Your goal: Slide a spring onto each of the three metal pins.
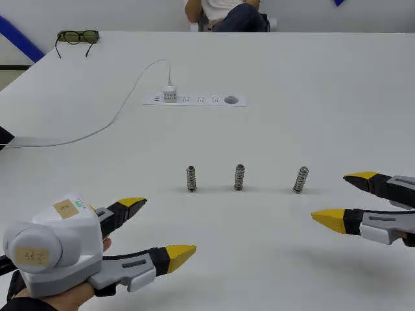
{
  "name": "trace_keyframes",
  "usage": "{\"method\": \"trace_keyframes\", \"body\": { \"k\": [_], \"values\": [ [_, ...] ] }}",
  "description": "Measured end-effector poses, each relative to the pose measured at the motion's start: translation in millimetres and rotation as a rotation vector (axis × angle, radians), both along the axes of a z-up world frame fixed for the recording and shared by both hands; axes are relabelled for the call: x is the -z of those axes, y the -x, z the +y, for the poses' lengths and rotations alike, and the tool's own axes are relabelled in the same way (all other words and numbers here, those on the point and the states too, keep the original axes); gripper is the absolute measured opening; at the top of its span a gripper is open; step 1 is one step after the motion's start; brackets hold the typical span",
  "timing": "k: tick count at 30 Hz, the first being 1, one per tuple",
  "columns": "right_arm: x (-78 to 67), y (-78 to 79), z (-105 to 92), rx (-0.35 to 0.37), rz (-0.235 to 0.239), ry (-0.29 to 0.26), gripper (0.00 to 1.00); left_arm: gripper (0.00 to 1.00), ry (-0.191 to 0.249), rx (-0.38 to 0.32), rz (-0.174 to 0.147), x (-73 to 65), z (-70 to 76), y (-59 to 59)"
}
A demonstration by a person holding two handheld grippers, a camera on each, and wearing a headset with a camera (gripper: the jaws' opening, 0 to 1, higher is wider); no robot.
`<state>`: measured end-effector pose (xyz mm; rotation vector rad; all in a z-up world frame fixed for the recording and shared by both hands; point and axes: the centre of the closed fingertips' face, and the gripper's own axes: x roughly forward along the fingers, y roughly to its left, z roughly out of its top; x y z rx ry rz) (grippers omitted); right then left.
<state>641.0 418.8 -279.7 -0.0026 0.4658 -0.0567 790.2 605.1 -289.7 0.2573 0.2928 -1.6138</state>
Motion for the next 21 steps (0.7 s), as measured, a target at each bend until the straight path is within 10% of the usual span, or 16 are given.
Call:
{"method": "trace_keyframes", "body": {
  "k": [21],
  "values": [
    [-2.3,0.8,0.1,-0.01,-0.009,0.007,0.65,0.74,-0.006,0.006,-0.022,-5.6,-1.7,2.6]
  ]
}}
